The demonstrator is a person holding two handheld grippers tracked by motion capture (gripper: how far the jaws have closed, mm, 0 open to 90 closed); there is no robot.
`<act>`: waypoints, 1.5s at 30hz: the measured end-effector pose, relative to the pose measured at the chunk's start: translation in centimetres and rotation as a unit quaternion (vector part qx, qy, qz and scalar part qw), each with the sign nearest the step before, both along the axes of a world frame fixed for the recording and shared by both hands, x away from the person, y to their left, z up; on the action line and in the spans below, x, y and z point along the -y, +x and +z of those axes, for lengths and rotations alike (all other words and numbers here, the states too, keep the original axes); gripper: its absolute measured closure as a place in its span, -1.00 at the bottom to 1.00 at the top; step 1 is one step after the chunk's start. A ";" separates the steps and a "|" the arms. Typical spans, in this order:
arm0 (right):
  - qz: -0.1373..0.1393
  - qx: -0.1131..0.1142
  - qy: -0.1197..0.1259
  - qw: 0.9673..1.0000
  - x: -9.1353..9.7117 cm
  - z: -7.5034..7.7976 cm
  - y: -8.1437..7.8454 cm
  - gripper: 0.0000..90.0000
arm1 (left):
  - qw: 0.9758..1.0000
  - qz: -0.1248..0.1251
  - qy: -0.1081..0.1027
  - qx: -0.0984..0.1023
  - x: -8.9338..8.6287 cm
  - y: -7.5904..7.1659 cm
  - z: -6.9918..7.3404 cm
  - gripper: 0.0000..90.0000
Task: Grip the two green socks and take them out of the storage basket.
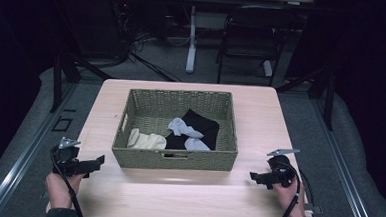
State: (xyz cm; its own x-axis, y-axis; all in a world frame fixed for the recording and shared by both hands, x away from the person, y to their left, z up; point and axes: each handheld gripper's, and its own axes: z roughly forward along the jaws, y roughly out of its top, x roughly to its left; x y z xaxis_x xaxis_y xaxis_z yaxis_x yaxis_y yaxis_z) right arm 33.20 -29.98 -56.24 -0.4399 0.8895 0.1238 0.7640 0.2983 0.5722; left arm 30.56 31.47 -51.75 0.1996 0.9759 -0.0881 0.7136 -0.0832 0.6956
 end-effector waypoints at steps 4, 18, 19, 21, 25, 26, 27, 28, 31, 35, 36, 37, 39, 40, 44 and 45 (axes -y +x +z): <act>-0.002 0.001 0.000 1.000 0.0 0.0 0.0 -0.84 | 1.000 -0.007 -0.007 0.007 0.2 0.0 1.1 -0.99; 0.001 -0.001 -0.004 1.000 -0.1 0.1 -0.1 -0.84 | 0.998 -0.052 0.002 0.027 2.1 1.3 5.5 -0.98; 0.001 -0.001 -0.004 1.000 -0.1 0.1 -0.1 -0.84 | 0.998 -0.055 0.002 0.030 2.4 1.5 5.8 -0.98; 0.000 0.001 -0.004 1.000 -0.1 0.1 -0.1 -0.84 | 0.997 -0.064 0.005 0.029 2.8 1.9 6.4 -0.98; -0.001 0.001 -0.004 1.000 -0.1 0.1 -0.1 -0.84 | 0.996 -0.081 0.015 0.028 3.9 3.0 7.5 -0.98; 0.000 0.000 -0.003 1.000 -0.1 0.1 -0.1 -0.84 | 0.996 -0.087 0.018 0.027 4.2 3.2 7.8 -0.99; 0.000 0.001 -0.003 1.000 -0.1 0.1 -0.1 -0.84 | 0.995 -0.089 0.021 0.028 4.5 3.5 8.0 -0.99; 0.000 0.001 -0.004 1.000 -0.1 0.1 -0.1 -0.84 | 0.995 -0.094 0.024 0.026 4.8 3.8 8.2 -0.99; 0.000 0.001 -0.004 1.000 -0.1 0.1 -0.1 -0.84 | 0.994 -0.107 0.031 0.022 5.5 4.7 8.8 -0.99; 0.001 0.001 -0.003 1.000 0.0 0.1 -0.1 -0.84 | 0.992 -0.121 0.036 0.015 6.7 5.9 9.2 -0.99; 0.001 0.001 -0.003 1.000 0.0 0.1 -0.1 -0.84 | 0.991 -0.126 0.038 0.013 7.0 6.2 9.3 -0.99; 0.001 0.001 -0.003 1.000 0.0 0.1 -0.1 -0.84 | 0.991 -0.129 0.040 0.013 7.4 6.5 9.3 -0.99; 0.001 0.001 -0.002 1.000 0.0 0.1 -0.1 -0.84 | 0.989 -0.139 0.044 0.005 7.9 7.0 9.5 -0.98; 0.001 0.001 -0.002 1.000 0.0 0.1 -0.1 -0.84 | 0.989 -0.141 0.047 0.004 8.3 7.3 9.5 -0.98; 0.001 0.001 -0.002 1.000 0.0 0.1 -0.1 -0.84 | 0.986 -0.157 0.058 -0.010 9.5 8.3 9.5 -0.96; 0.001 0.001 -0.002 1.000 0.0 0.1 -0.1 -0.84 | 0.985 -0.161 0.058 -0.012 9.8 8.6 9.5 -0.96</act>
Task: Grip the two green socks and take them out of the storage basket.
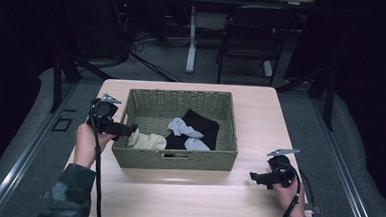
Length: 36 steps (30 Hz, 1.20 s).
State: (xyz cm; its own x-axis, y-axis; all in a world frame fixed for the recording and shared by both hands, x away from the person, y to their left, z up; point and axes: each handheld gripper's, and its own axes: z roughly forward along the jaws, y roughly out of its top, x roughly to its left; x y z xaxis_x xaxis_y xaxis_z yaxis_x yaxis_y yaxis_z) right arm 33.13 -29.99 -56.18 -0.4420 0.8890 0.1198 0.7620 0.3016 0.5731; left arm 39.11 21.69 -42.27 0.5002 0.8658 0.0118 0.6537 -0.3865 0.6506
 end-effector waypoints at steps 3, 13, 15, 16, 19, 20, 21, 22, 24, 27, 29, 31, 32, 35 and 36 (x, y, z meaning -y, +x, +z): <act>0.000 0.000 0.000 1.000 0.0 0.0 0.0 -0.84 | 1.000 -0.010 0.005 -0.005 0.9 0.6 -0.1 -0.95; 0.002 0.000 0.002 1.000 0.1 0.0 0.0 -0.84 | 0.998 -0.047 0.013 -0.039 3.3 2.6 -1.0 -0.99; 0.001 0.000 0.003 1.000 0.1 0.0 0.0 -0.84 | 0.997 -0.051 0.017 -0.046 3.7 3.0 -1.3 -0.99; 0.001 0.000 0.003 1.000 0.1 0.0 0.0 -0.84 | 0.997 -0.052 0.021 -0.048 3.9 3.2 -1.5 -0.99; 0.002 0.000 0.003 1.000 0.1 0.0 0.0 -0.84 | 0.997 -0.055 0.023 -0.056 4.4 3.7 -1.9 -0.97; 0.002 0.000 0.002 1.000 0.1 0.0 0.0 -0.84 | 0.997 -0.055 0.025 -0.057 4.6 3.9 -2.0 -0.98; 0.002 0.000 0.003 1.000 0.1 0.0 0.0 -0.84 | 0.996 -0.057 0.025 -0.060 4.7 4.1 -2.2 -0.99; 0.002 0.000 0.003 1.000 0.1 0.0 0.0 -0.84 | 0.996 -0.059 0.028 -0.063 4.9 4.2 -2.3 -0.99; 0.001 0.000 0.004 1.000 0.1 0.0 0.0 -0.84 | 0.995 -0.062 0.028 -0.069 5.2 4.6 -2.6 -0.99; 0.001 0.001 0.004 1.000 0.1 0.0 0.0 -0.84 | 0.994 -0.067 0.034 -0.080 5.6 5.1 -3.0 -0.99; 0.001 0.001 0.004 1.000 0.1 0.0 0.0 -0.84 | 0.993 -0.075 0.035 -0.090 5.9 5.4 -3.4 -0.99; 0.001 0.000 0.004 1.000 0.1 0.0 0.0 -0.84 | 0.991 -0.080 0.043 -0.100 6.3 5.7 -3.8 -0.96; 0.002 -0.001 0.003 1.000 0.1 0.0 0.0 -0.84 | 0.990 -0.083 0.045 -0.103 6.4 5.9 -4.0 -0.94; 0.001 0.000 0.003 1.000 0.1 0.0 0.0 -0.84 | 0.988 -0.086 0.053 -0.115 6.9 6.5 -4.5 -0.92; 0.002 -0.001 0.003 1.000 0.1 0.0 0.0 -0.84 | 0.988 -0.085 0.053 -0.116 7.0 6.6 -4.7 -0.92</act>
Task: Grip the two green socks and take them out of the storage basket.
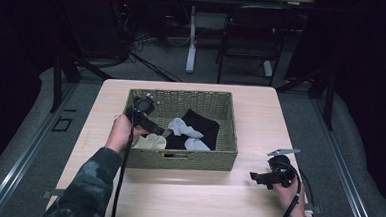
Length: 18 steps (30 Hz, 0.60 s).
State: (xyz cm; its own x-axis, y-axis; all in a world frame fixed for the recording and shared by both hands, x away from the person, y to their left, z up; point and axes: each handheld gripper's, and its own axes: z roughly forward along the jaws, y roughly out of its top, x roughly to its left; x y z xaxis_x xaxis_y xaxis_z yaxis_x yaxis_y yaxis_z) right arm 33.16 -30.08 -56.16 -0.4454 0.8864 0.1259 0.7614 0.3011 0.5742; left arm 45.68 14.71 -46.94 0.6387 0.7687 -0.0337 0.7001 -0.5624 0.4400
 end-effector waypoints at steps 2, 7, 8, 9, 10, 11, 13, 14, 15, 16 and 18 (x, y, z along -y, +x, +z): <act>0.000 0.000 0.001 1.000 0.0 0.0 0.0 -0.84 | 1.000 -0.001 0.004 -0.004 0.2 0.3 -0.4 -0.89; -0.001 0.001 0.003 1.000 0.0 0.0 0.0 -0.84 | 1.000 0.000 0.015 -0.023 0.6 1.1 -1.4 -0.82; -0.001 0.001 0.003 1.000 0.0 0.0 0.0 -0.84 | 1.000 0.000 0.015 -0.023 0.6 1.1 -1.4 -0.79; -0.001 0.001 0.003 1.000 0.0 0.0 0.0 -0.84 | 1.000 -0.001 0.015 -0.025 0.7 1.2 -1.6 -0.79; -0.001 0.001 0.002 1.000 0.0 0.0 0.0 -0.84 | 1.000 -0.002 0.015 -0.027 0.7 1.3 -1.7 -0.75; -0.002 0.002 0.002 1.000 0.1 0.0 0.0 -0.84 | 0.999 -0.005 0.020 -0.030 0.8 1.4 -1.8 -0.71; -0.002 0.002 0.001 1.000 0.1 0.1 0.0 -0.84 | 0.999 -0.012 0.025 -0.039 0.9 1.5 -2.1 -0.66; -0.003 0.002 0.001 1.000 0.1 0.0 0.0 -0.84 | 0.999 -0.012 0.028 -0.042 1.0 1.6 -2.3 -0.63; -0.002 0.002 0.001 1.000 0.1 0.0 0.0 -0.84 | 0.998 -0.017 0.029 -0.049 1.1 1.6 -2.4 -0.58; -0.002 0.002 0.001 1.000 0.1 0.1 0.0 -0.84 | 0.998 -0.020 0.030 -0.054 1.1 1.7 -2.6 -0.52; -0.002 0.002 0.001 1.000 0.1 0.1 0.0 -0.84 | 0.997 -0.023 0.037 -0.062 1.2 1.8 -2.9 -0.47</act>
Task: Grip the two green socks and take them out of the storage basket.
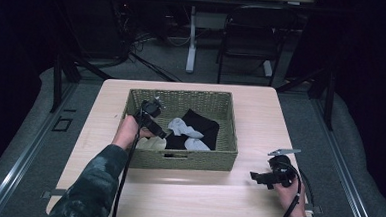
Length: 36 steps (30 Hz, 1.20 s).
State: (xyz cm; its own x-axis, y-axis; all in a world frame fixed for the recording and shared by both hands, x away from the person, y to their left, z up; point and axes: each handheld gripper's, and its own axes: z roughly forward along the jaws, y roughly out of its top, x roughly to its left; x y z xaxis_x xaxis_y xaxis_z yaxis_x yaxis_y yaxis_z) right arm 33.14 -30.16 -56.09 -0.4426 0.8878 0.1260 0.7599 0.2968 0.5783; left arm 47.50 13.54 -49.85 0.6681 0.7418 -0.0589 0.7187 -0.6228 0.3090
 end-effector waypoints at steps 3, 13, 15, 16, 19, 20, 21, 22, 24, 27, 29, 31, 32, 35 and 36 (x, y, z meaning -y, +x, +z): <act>0.000 0.000 0.000 1.000 0.0 0.0 0.0 -0.84 | 1.000 -0.002 0.009 -0.018 0.0 0.2 -0.7 -0.31; -0.003 0.002 0.003 1.000 0.0 0.0 0.0 -0.84 | 0.997 -0.017 0.035 -0.070 0.3 0.4 -2.0 0.49; -0.003 0.003 0.005 1.000 0.0 0.0 0.0 -0.84 | 0.997 -0.019 0.037 -0.066 0.4 0.2 -1.9 0.81; -0.003 0.003 0.005 1.000 0.0 0.0 0.0 -0.84 | 0.997 -0.020 0.036 -0.063 0.4 0.2 -1.8 0.81; -0.002 0.001 0.000 1.000 0.1 0.0 0.0 -0.84 | 0.998 -0.016 0.032 -0.045 0.2 -0.1 -0.9 0.89; 0.000 0.000 0.001 1.000 0.1 0.0 0.0 -0.84 | 0.999 -0.017 0.029 -0.039 0.0 -0.2 -0.5 0.89; -0.001 0.001 0.001 1.000 0.1 0.0 0.0 -0.84 | 0.999 -0.018 0.028 -0.033 -0.1 -0.3 0.0 0.90; -0.001 0.001 0.001 1.000 0.1 0.0 0.0 -0.84 | 0.999 -0.017 0.024 -0.027 -0.2 -0.4 0.5 0.90; -0.002 0.001 0.001 1.000 0.1 0.0 0.0 -0.84 | 1.000 -0.019 0.016 -0.018 -0.5 -0.7 1.6 0.90; -0.001 0.002 0.003 1.000 0.0 0.0 0.0 -0.84 | 1.000 -0.019 0.005 -0.003 -0.9 -1.0 3.3 0.90; -0.003 0.002 0.003 1.000 0.0 0.0 0.0 -0.84 | 1.000 -0.019 0.001 0.007 -1.1 -1.1 4.4 0.90; -0.002 0.001 -0.001 1.000 0.0 0.0 0.0 -0.84 | 1.000 -0.018 -0.005 0.017 -1.3 -1.3 5.4 0.90; -0.001 0.003 -0.001 1.000 0.1 0.0 0.0 -0.84 | 1.000 -0.018 -0.007 0.022 -1.4 -1.4 6.0 0.90; -0.002 0.001 0.000 1.000 0.1 0.0 0.0 -0.84 | 0.999 -0.019 -0.011 0.032 -1.5 -1.6 7.4 0.90; -0.003 0.002 -0.001 1.000 0.1 0.0 0.0 -0.84 | 0.999 -0.020 -0.011 0.037 -1.5 -1.6 7.9 0.90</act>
State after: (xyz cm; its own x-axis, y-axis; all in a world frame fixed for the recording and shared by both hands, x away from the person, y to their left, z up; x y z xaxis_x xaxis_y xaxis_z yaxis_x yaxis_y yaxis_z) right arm 33.14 -30.22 -56.06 -0.4380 0.8906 0.1226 0.7594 0.2936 0.5806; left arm 45.85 15.05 -41.95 0.7004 0.7134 -0.0236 0.6680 -0.6434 0.3739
